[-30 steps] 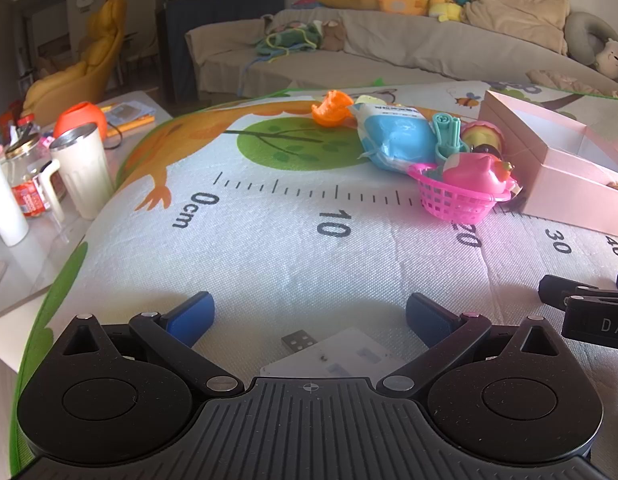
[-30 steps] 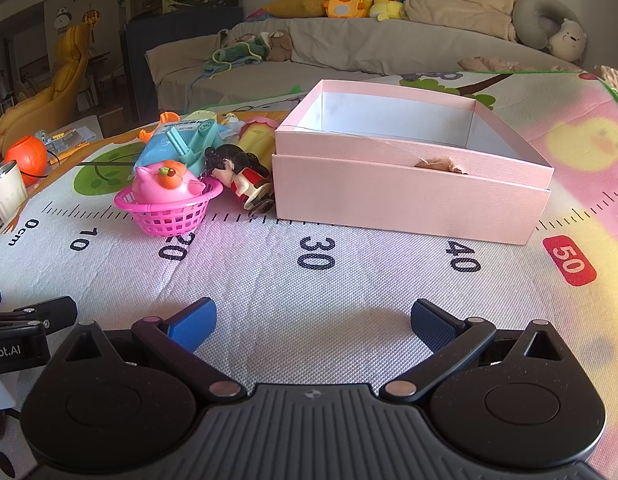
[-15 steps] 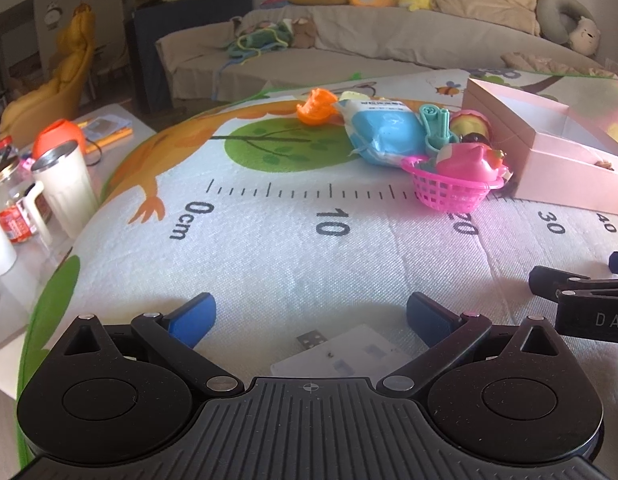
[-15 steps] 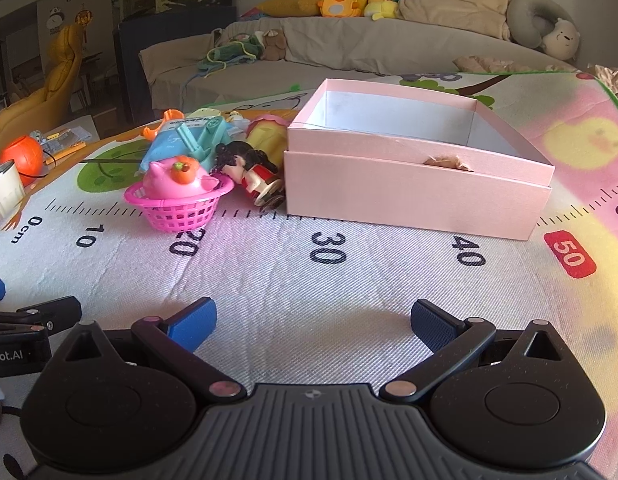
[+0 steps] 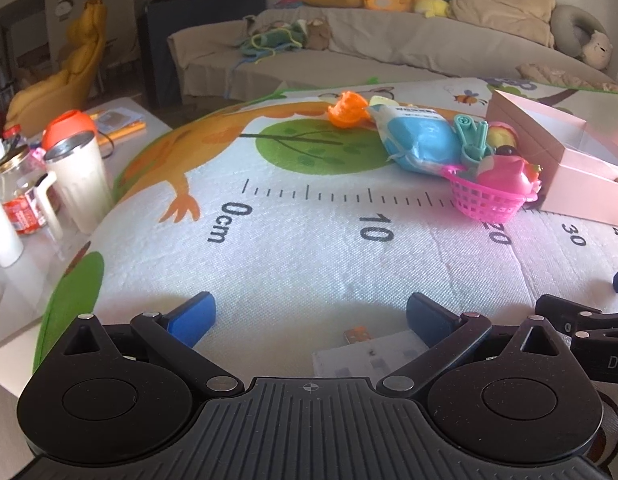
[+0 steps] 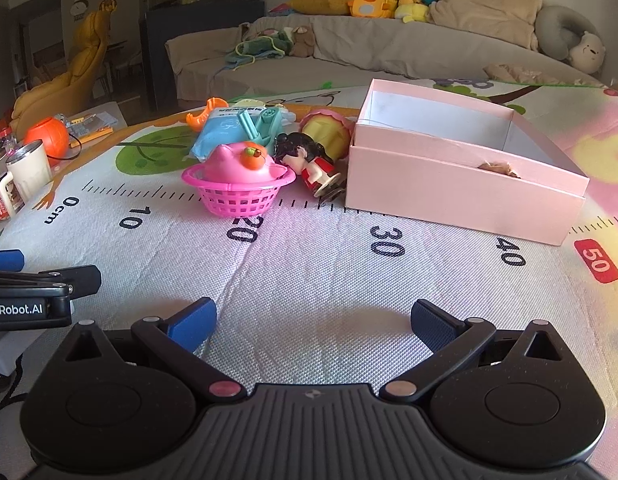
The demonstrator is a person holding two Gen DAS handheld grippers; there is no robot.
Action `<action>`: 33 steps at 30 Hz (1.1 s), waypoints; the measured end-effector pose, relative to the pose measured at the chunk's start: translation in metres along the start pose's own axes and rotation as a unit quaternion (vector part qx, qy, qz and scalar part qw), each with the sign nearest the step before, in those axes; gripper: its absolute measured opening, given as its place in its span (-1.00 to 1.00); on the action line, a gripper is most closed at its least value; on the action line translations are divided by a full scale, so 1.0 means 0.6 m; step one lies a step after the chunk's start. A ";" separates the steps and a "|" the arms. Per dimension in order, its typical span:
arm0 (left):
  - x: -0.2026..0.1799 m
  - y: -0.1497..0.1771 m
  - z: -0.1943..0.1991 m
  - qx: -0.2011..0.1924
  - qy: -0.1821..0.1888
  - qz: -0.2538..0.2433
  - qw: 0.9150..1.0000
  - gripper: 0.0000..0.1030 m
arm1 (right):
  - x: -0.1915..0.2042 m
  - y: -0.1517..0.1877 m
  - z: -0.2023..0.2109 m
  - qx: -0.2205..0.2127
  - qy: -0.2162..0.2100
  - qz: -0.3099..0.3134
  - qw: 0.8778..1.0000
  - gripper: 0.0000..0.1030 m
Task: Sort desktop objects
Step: 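Move both tools toward the pile of toys beside the pink box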
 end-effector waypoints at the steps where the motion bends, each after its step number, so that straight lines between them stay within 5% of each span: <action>1: -0.001 0.001 0.001 -0.001 -0.002 0.001 1.000 1.00 | 0.000 0.000 0.000 0.000 0.000 0.000 1.000 1.00; 22: 0.002 -0.003 -0.002 0.011 0.004 0.001 1.000 1.00 | -0.001 0.000 0.001 0.002 -0.002 0.001 1.000 1.00; 29: -0.002 -0.021 -0.011 0.045 0.013 -0.015 0.999 1.00 | -0.013 -0.011 -0.006 0.040 -0.042 0.026 0.998 1.00; 33: -0.004 -0.052 -0.013 0.023 0.015 -0.008 1.000 1.00 | -0.011 -0.034 -0.010 0.057 -0.056 0.045 0.996 1.00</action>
Point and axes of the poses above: each gripper's, at about its wrist camera, not at the fingertips, and z roughly against the way its jaws point, x to its left, y to its underside, the point moved 5 cm from there along -z, roughly the way its jaws point, and after that the axes turned 14 degrees about z, right-handed, at the moved point
